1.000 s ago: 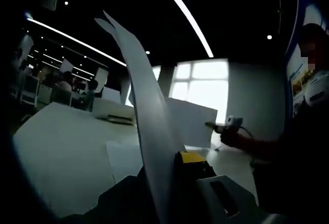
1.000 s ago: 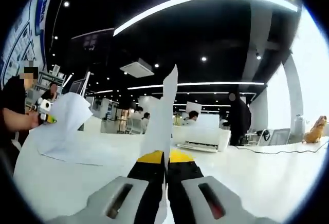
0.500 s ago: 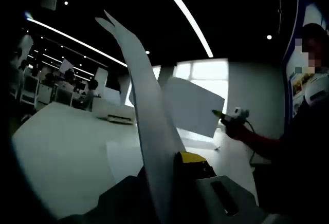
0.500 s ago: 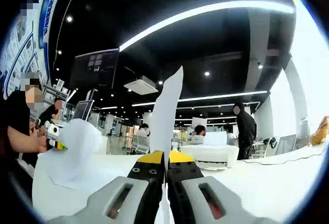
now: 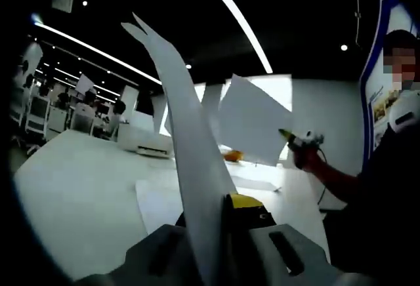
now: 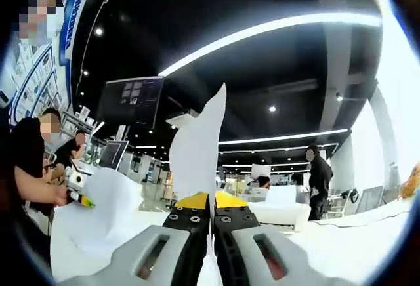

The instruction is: Organize the stack of printing papers by aligning and flattening the scattered papers on the table

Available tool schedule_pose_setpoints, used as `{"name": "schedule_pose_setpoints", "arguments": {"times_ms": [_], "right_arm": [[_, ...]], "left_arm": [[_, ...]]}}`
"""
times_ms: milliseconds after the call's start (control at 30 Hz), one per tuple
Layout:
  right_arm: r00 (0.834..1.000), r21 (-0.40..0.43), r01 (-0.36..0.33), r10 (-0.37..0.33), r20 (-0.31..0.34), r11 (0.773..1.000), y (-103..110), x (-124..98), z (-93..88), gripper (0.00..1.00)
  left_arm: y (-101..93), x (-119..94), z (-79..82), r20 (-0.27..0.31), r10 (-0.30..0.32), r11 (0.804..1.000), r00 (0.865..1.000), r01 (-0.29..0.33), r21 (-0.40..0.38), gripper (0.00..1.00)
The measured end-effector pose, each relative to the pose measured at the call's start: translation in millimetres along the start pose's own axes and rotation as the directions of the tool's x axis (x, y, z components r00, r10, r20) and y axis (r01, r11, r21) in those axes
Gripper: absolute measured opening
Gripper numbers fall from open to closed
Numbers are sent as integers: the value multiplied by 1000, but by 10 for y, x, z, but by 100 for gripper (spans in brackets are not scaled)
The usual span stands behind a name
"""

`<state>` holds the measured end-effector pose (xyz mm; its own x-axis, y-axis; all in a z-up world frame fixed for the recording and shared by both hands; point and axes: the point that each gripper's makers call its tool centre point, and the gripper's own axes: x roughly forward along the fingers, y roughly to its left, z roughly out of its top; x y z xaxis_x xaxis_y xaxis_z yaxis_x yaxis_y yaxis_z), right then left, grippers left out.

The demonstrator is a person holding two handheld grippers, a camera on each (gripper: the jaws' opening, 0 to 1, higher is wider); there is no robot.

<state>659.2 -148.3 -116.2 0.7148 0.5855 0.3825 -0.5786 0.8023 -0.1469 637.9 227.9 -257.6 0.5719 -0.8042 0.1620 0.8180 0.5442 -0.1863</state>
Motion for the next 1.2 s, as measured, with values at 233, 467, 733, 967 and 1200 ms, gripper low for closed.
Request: {"name": "schedule_pose_setpoints", "arguments": {"times_ms": [233,467,733,967,1200], "right_arm": [[999,9,0,-1,34,1000,38,-13,134,0],[998,-2,-4,4,55,1000,78,-21,220,0],[997,-15,0,1,83,1000,43,-68,377,0],[989,-37,-8,13,147,999,21,-184,707,0],[981,-71,-39,52,187,997,72,-285,1028,0]], "left_arm": [[-4,-1,-3,0,0,1000,1000,0,3,7],[-3,-5,-2,1,0,1000,1000,0,5,7],[3,-8,-1,0,0,1000,1000,0,5,7],[8,-8,0,-1,0,1000,1000,0,4,7],[11,-9,3,-2,1,1000,1000,-1,8,7]]}}
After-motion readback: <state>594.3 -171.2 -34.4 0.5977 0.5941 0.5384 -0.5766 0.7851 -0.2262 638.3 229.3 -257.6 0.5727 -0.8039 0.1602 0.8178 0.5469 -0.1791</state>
